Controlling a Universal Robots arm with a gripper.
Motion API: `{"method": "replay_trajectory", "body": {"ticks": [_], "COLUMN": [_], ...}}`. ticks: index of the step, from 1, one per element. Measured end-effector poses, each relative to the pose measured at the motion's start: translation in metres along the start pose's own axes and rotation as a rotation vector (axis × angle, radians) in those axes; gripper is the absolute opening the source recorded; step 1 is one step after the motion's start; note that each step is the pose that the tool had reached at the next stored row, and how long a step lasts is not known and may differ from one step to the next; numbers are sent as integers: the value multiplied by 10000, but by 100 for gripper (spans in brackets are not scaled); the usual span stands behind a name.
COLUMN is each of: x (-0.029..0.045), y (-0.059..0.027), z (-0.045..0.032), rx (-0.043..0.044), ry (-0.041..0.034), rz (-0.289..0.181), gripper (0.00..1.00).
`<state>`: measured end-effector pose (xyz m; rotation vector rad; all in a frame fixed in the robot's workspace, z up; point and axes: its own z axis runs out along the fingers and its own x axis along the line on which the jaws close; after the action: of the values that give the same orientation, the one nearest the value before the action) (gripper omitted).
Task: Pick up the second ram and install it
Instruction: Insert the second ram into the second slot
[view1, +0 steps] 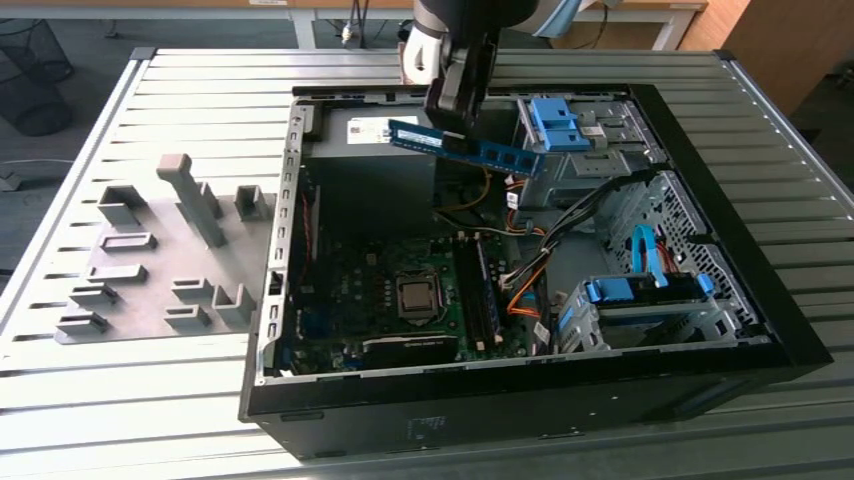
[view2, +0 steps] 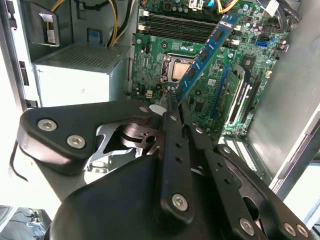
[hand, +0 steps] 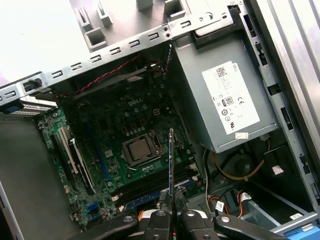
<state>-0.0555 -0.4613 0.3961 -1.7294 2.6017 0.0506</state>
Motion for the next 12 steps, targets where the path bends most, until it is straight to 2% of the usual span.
{"method": "replay_trajectory", "body": {"ticks": [12], "x": [0], "y": [0], "z": [0], "rx": [14], "ry": [-8], "rz": [438], "gripper": [14]}}
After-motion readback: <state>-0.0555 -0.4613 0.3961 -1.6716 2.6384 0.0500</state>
